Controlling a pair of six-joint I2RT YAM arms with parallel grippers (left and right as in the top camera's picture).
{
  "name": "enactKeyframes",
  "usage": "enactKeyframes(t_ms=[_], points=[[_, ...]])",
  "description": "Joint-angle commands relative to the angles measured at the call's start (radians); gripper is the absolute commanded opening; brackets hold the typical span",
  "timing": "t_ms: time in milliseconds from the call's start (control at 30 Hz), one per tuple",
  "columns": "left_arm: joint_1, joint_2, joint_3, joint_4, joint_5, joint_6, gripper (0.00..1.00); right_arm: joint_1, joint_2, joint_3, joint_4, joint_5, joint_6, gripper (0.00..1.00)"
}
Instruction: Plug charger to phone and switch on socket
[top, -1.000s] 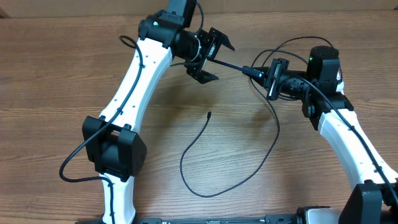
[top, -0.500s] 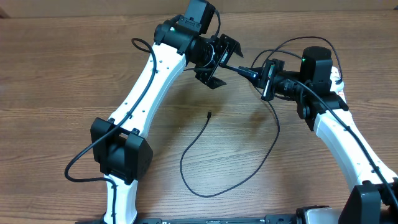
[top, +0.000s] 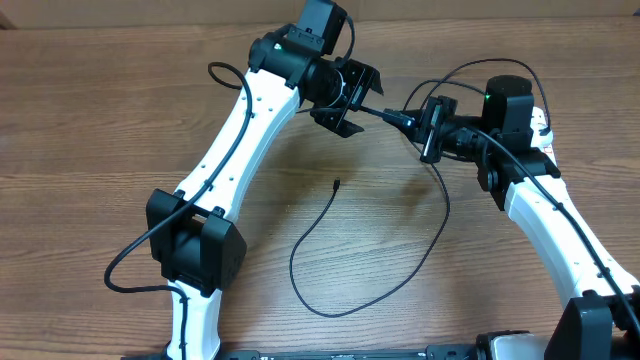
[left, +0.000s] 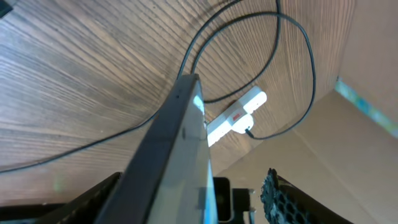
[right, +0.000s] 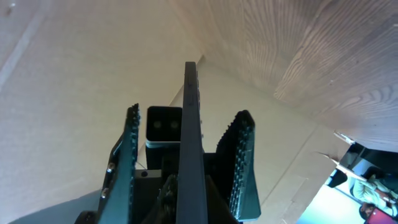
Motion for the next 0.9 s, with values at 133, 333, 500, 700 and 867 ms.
enactKeyframes(t_ms=[133,333,500,700,867], points=[[-0.032,-0.019,0.021,0.0,-0.047,-0.125,0.65,0.003,-0.006,0.021,0.011,0.007,0.126,0.04],[-0.036,-0.019,0.021,0.0,-0.051,-0.137,0.7,0.003,-0.006,0.021,0.013,0.011,0.138,0.04],[-0.036,-0.019,0.021,0.0,-0.051,-0.154,0.71,0.003,-0.006,0.021,0.021,0.033,0.138,0.04],[-0.036,-0.019,0.021,0.0,-0.055,-0.166,0.7,0.003,-0.006,0.021,0.024,0.04,0.138,0.04],[-0.036,-0.019,0.021,0.0,-0.099,-0.146,0.66,0.003,-0.006,0.021,0.057,0.032,0.138,0.04]])
